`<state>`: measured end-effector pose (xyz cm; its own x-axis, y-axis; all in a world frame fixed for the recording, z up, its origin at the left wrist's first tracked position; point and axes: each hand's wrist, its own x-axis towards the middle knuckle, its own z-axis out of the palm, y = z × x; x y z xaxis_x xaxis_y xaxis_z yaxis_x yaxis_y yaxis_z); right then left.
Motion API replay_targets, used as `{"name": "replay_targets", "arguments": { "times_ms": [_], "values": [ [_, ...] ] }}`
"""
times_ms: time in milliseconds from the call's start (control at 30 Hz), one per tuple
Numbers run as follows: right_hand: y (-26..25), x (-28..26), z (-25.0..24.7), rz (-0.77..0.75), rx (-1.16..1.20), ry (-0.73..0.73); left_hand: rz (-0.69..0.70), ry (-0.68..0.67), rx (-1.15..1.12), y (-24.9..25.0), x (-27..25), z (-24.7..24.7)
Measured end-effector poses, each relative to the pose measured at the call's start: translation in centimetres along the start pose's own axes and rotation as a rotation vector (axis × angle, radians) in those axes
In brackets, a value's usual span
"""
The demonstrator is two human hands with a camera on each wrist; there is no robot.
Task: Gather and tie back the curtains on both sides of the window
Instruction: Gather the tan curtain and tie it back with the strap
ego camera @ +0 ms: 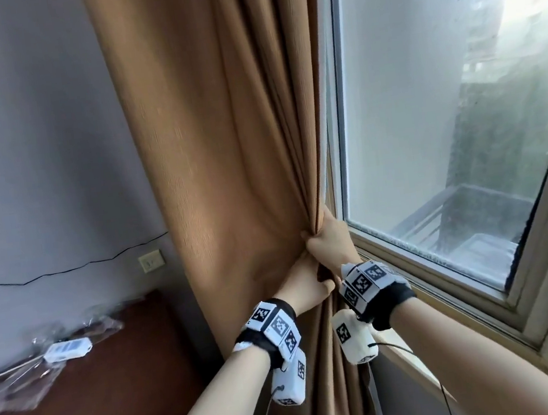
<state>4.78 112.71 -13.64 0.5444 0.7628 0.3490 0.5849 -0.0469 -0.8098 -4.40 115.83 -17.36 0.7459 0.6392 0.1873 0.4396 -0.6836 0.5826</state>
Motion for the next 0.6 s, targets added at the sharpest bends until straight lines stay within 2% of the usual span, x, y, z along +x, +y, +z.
{"name": "replay_targets", "arguments": {
  "times_ms": [67, 100, 133, 200, 233, 300, 367, 467, 533, 600],
  "values": [
    [0.1, 0.5, -0.4, 0.005, 0.002, -0.015, 0.077, -0.064, -0.038, -0.7, 0.0, -0.5],
    [0.0, 0.4, -0.6, -0.008, -0.002, -0.012, 0.104, -0.037, -0.058, -1.2, -0.1, -1.1],
    [0.4, 0.5, -0.7, -0.032, -0.009, 0.000, 0.142, 0.056, -0.069, -1.9, -0.3, -2.0],
    [0.6, 0.4, -0.6, -0.061, -0.027, 0.023, 0.166, 0.375, -0.041, -4.6, -0.5, -4.4],
    [0.9, 0.4, -0.6, -0.069, -0.023, 0.029, 0.112, 0.547, -0.027, -6.3, -0.6, -5.8],
    [1.1, 0.5, -0.4, -0.080, -0.021, 0.031, -0.115, 0.814, -0.006, -9.8, -1.0, -9.0],
    [1.2, 0.8, -0.3, -0.092, -0.017, 0.036, -0.371, 0.923, -0.038, -13.0, -1.4, -11.8],
    [1.0, 0.8, -0.1, -0.090, -0.026, 0.035, -0.560, 0.843, -0.226, -16.0, -1.4, -14.3],
    [0.8, 0.8, -0.2, -0.094, -0.025, 0.037, -0.564, 0.725, -0.397, -17.0, -1.2, -14.5],
    [0.6, 0.5, -0.3, -0.091, -0.034, 0.038, -0.504, 0.617, -0.469, -17.1, -1.2, -13.9]
  ]
}}
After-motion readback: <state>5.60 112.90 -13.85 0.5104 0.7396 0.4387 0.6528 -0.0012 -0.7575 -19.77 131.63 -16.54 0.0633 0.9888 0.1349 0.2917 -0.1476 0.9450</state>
